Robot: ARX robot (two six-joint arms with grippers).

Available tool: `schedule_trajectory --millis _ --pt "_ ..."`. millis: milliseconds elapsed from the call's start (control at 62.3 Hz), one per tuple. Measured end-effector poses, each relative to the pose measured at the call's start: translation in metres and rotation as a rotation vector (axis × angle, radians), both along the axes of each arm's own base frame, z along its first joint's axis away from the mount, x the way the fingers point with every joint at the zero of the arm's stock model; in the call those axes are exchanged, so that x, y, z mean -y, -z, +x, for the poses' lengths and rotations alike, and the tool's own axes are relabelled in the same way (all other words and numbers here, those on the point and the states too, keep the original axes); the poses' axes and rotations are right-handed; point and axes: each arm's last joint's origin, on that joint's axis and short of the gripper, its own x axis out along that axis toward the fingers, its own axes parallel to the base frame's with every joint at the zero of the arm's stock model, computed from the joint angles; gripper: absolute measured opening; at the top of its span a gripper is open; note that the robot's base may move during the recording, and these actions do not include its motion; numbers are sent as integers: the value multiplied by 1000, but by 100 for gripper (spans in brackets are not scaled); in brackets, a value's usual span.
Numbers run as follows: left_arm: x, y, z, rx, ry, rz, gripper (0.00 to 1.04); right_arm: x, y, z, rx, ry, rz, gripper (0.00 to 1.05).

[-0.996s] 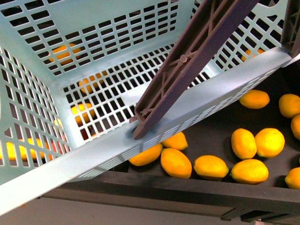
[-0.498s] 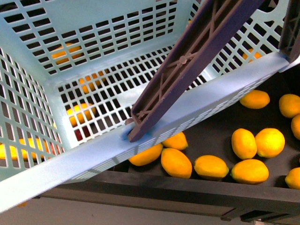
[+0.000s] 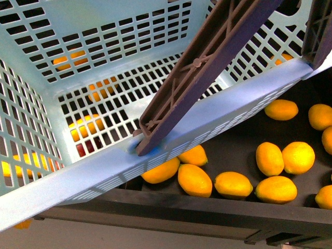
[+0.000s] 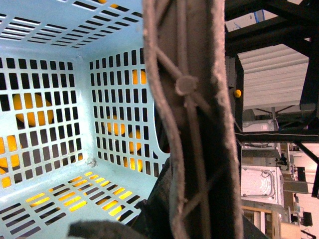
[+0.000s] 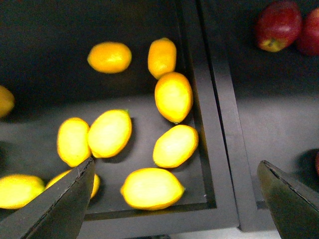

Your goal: Pick lemon and mango into basket

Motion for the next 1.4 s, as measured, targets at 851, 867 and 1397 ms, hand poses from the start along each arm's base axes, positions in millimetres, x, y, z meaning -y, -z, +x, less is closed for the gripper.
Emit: schedule_trajectory --millis 851,867,1397 --pt "0 0 0 0 0 0 5 -39 124 135 -388 -592 -242 96" --pt "0 0 0 0 0 0 5 -40 124 136 -387 -593 -242 96" --pt "0 0 0 0 0 0 5 -46 143 160 -411 -596 -199 96"
